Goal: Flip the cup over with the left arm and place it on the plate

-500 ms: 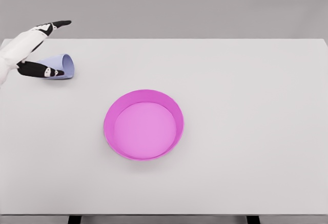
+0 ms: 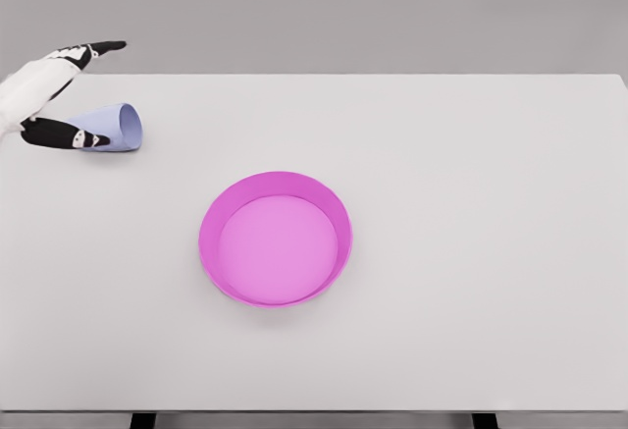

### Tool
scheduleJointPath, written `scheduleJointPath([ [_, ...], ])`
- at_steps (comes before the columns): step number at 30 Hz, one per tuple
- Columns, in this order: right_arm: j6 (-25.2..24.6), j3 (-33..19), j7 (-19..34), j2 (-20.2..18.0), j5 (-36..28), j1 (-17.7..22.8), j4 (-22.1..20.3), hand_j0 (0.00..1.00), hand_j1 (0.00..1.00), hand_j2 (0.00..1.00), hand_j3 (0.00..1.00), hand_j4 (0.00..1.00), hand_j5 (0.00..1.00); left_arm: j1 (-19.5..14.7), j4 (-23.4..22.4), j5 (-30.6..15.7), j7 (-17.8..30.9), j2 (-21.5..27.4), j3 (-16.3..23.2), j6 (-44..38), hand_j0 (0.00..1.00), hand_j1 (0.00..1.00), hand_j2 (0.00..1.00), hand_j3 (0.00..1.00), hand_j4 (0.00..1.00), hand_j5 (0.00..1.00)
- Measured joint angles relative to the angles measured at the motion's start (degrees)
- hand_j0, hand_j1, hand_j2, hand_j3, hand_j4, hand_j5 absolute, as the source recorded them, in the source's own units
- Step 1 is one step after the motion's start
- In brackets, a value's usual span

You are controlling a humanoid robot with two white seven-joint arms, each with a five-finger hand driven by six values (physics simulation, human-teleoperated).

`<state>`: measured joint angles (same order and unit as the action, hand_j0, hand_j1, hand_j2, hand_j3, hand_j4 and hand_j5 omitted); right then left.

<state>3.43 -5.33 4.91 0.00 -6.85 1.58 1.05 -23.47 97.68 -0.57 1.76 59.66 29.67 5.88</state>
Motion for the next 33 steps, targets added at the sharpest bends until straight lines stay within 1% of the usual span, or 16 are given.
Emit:
scheduleJointPath([
  [4,0.0,0.0,0.0,0.0,0.0,0.0,0.0,1.0,1.0,1.0,1.0,1.0,1.0,-0.2,-0.1,0.2,0.0,0.5,0.8,0.0,1.0,1.0,1.0,1.0,1.0,1.0],
  [9,0.0,0.0,0.0,0.0,0.0,0.0,0.0,1.0,1.0,1.0,1.0,1.0,1.0,-0.9,-0.9,4.5,0.1,0.4,3.4,-0.4,1.0,1.0,1.0,1.0,1.0,1.0],
  [10,0.0,0.0,0.0,0.0,0.0,0.0,0.0,1.0,1.0,1.0,1.0,1.0,1.0,-1.8,-1.6,5.1,0.3,0.3,4.1,-0.5,1.0,1.0,1.0,1.0,1.0,1.0],
  [12,0.0,0.0,0.0,0.0,0.0,0.0,0.0,1.0,1.0,1.0,1.0,1.0,1.0,-4.6,-3.3,5.9,2.0,0.1,6.3,-0.5,1.0,1.0,1.0,1.0,1.0,1.0],
  [14,0.0,0.0,0.0,0.0,0.0,0.0,0.0,1.0,1.0,1.0,1.0,1.0,1.0,-5.6,-4.9,6.3,3.8,0.0,8.2,-0.6,1.0,1.0,1.0,1.0,1.0,1.0],
  [16,0.0,0.0,0.0,0.0,0.0,0.0,0.0,1.0,1.0,1.0,1.0,1.0,1.0,-8.6,-7.2,6.8,5.7,-0.8,10.1,-0.6,1.0,1.0,1.0,1.0,1.0,1.0],
  [17,0.0,0.0,0.0,0.0,0.0,0.0,0.0,1.0,1.0,1.0,1.0,1.0,1.0,-11.0,-9.0,6.8,6.6,-1.4,11.1,-0.6,1.0,1.0,1.0,1.0,1.0,1.0],
  [18,0.0,0.0,0.0,0.0,0.0,0.0,0.0,1.0,1.0,1.0,1.0,1.0,1.0,-11.9,-10.6,6.9,7.2,-2.0,12.3,-0.6,1.0,1.0,1.0,1.0,1.0,1.0],
  [20,0.0,0.0,0.0,0.0,0.0,0.0,0.0,1.0,1.0,1.0,1.0,1.0,1.0,-12.3,-13.0,7.1,8.1,-2.9,14.1,-0.5,1.0,1.0,1.0,1.0,1.0,1.0],
  [23,0.0,0.0,0.0,0.0,0.0,0.0,0.0,1.0,1.0,1.0,1.0,1.0,1.0,-12.8,-15.0,7.3,8.7,-4.2,15.4,-0.6,1.0,1.0,1.0,1.0,1.0,1.0],
  [26,0.0,0.0,0.0,0.0,0.0,0.0,0.0,1.0,1.0,1.0,1.0,1.0,1.0,-13.9,-16.3,7.3,9.1,-4.9,16.1,-0.6,1.0,1.0,1.0,1.0,1.0,1.0],
  [30,0.0,0.0,0.0,0.0,0.0,0.0,0.0,1.0,1.0,1.0,1.0,1.0,1.0,-15.7,-19.6,7.2,9.6,-6.9,17.0,-0.8,1.0,1.0,1.0,1.0,1.0,1.0],
  [31,0.0,0.0,0.0,0.0,0.0,0.0,0.0,1.0,1.0,1.0,1.0,1.0,1.0,-16.3,-20.4,7.2,9.7,-7.6,17.1,-1.4,1.0,1.0,1.0,1.0,1.0,1.0],
  [33,0.0,0.0,0.0,0.0,0.0,0.0,0.0,1.0,1.0,1.0,1.0,1.0,1.0,-16.3,-21.4,7.2,9.7,-8.7,17.3,-3.5,1.0,1.0,1.0,1.0,1.0,1.0],
])
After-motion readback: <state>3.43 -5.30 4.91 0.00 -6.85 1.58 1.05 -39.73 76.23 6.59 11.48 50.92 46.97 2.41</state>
